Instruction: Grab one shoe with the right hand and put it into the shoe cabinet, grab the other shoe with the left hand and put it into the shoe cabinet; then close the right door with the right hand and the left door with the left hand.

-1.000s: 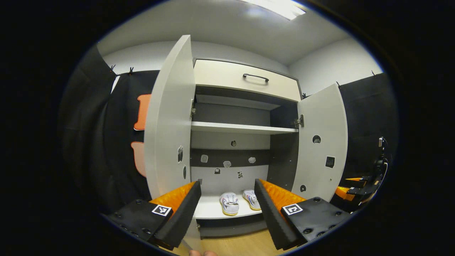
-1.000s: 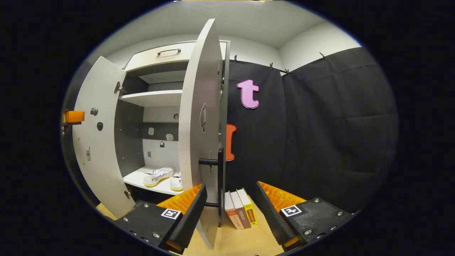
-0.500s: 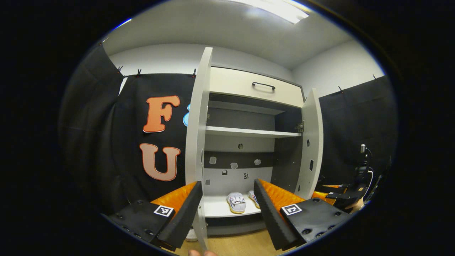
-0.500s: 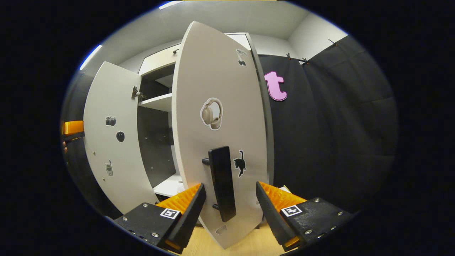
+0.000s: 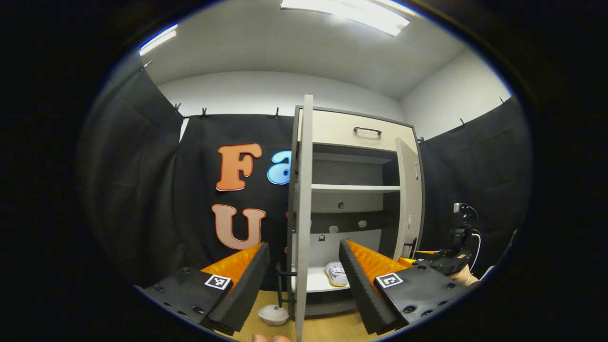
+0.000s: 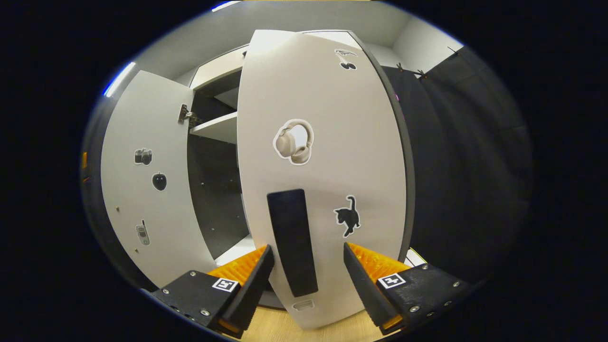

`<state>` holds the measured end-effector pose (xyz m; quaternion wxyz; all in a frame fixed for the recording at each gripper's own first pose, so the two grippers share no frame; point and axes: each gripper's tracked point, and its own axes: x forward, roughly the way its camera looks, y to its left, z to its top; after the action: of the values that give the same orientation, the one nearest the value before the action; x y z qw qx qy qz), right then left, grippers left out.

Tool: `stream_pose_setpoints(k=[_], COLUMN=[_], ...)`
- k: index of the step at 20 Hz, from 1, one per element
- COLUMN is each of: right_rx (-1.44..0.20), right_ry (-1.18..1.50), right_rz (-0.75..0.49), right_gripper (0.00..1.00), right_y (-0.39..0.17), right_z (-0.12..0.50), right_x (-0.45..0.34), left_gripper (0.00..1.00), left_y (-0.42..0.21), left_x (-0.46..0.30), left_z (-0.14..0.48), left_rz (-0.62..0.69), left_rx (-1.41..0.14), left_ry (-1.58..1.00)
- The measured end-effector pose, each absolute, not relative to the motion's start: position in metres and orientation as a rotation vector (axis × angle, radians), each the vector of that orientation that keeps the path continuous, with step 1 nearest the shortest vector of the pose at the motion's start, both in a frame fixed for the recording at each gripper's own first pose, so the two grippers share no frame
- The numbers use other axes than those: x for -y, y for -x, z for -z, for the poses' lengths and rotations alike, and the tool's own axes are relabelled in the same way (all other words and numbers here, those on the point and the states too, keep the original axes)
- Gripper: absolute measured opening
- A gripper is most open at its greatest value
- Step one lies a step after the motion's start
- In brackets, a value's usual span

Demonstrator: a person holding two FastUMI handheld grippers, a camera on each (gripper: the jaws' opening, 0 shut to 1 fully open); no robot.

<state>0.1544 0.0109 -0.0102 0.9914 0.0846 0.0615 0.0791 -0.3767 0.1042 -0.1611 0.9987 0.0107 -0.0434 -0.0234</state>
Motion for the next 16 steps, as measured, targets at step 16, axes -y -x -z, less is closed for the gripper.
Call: stream_pose_setpoints(k=[16], right_rx=[-0.131], right_ry=[-0.104], right_rz=[-0.079], right_gripper=[0.91], right_y=[-0.211], right_z=[0.019], right_x=[-0.030], left_gripper=[0.96], left_y=[0.359], left_x=[-0.152], left_z=[0.244], left_rz=[0.039], left_rx=[-0.042], left_ry=[0.015])
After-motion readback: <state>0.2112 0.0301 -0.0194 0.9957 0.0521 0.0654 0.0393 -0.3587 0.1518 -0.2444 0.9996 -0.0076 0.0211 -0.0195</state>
